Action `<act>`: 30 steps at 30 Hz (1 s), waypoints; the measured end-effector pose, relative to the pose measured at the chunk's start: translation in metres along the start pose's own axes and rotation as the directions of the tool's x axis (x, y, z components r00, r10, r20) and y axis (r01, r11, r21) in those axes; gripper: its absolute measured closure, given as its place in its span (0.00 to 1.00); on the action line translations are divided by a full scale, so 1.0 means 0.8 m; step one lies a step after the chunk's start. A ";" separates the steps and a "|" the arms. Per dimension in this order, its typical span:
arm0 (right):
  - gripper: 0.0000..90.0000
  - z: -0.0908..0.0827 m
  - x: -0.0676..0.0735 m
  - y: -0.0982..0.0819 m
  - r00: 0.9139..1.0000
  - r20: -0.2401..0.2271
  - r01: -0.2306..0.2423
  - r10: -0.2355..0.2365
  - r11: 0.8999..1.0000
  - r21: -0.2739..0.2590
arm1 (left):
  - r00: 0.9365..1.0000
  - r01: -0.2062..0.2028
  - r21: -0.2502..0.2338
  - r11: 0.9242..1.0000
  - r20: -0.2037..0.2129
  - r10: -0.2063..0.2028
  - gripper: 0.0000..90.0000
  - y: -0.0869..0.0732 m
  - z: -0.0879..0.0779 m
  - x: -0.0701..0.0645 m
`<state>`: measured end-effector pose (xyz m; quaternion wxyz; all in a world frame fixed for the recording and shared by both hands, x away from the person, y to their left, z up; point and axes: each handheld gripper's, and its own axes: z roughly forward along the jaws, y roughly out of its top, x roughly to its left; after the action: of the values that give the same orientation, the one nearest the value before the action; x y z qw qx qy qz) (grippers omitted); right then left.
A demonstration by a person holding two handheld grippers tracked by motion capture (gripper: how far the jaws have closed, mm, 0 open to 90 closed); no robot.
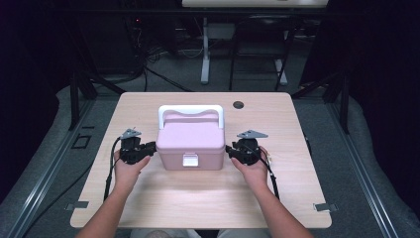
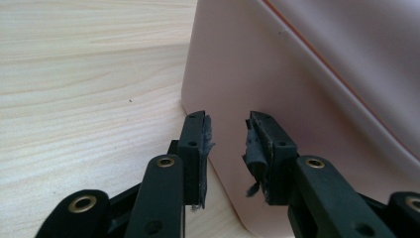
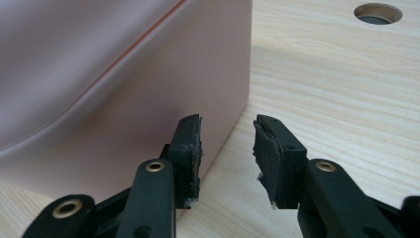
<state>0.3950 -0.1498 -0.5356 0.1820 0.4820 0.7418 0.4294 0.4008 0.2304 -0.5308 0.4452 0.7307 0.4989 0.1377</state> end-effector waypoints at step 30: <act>1.00 -0.003 0.020 -0.003 1.000 0.014 -0.025 0.025 1.000 -0.005 | 1.000 0.022 -0.014 1.000 0.017 -0.021 0.99 -0.005 0.001 -0.018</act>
<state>0.3850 -0.1375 -0.5338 0.1832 0.4936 0.7334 0.4300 0.3922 0.2181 -0.5306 0.4559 0.7233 0.5021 0.1304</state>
